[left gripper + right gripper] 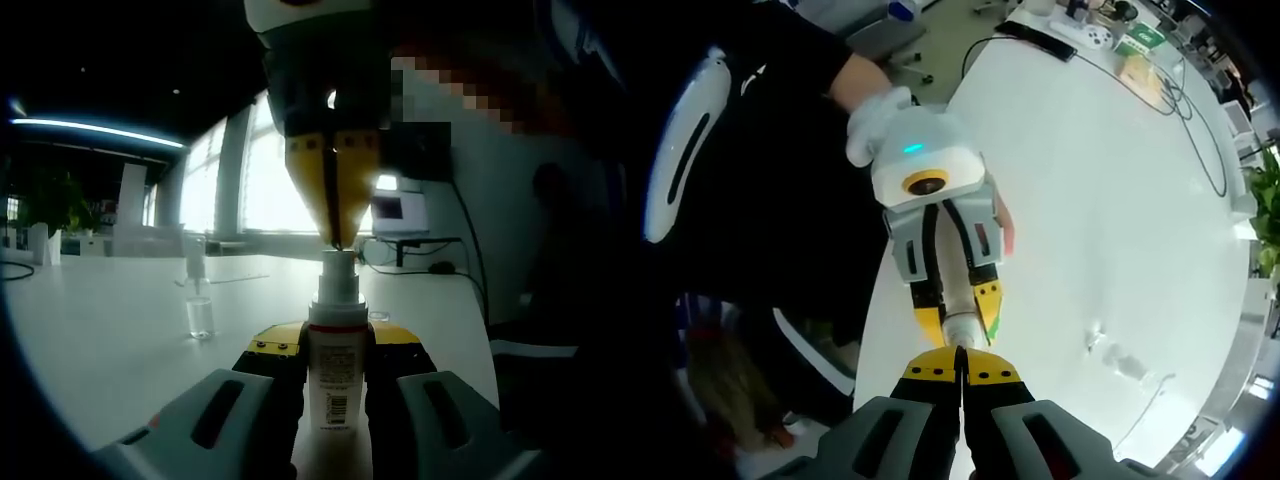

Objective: Clamp pump bottle remove cover press pump head put on cover

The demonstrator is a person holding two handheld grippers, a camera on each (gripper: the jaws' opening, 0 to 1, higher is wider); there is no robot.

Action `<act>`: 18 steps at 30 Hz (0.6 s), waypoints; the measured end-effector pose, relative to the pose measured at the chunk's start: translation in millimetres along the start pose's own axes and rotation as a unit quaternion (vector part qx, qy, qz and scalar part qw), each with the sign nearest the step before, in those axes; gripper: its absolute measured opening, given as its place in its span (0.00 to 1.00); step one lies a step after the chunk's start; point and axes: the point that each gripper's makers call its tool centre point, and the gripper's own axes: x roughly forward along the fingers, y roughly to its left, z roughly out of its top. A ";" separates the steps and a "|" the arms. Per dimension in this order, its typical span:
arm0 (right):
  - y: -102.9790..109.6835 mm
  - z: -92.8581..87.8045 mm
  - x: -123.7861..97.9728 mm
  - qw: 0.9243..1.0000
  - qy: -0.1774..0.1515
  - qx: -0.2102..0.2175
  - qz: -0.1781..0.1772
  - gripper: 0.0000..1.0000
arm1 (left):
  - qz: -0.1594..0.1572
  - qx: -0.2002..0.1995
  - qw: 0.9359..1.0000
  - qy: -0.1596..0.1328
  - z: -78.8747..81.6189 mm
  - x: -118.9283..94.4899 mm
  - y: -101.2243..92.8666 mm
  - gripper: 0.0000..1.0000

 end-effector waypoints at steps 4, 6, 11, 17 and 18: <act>0.0 0.2 0.0 1.000 -0.001 -0.001 0.001 0.00 | 0.000 0.000 1.000 0.000 0.0 0.1 0.2 0.13; 0.1 0.2 0.0 1.000 -0.001 -0.002 0.002 0.00 | 0.000 0.000 1.000 0.000 0.0 0.2 -0.1 0.13; 0.4 0.0 0.0 1.000 -0.003 -0.001 0.001 0.00 | 0.000 0.000 1.000 0.000 0.0 0.3 0.1 0.13; 0.5 0.3 0.1 1.000 -0.004 -0.002 0.000 0.00 | 0.000 0.000 1.000 0.000 0.3 0.4 -0.3 0.13; 0.7 0.3 0.2 1.000 -0.003 -0.003 0.000 0.00 | 0.000 0.001 1.000 0.000 0.2 0.4 -0.4 0.13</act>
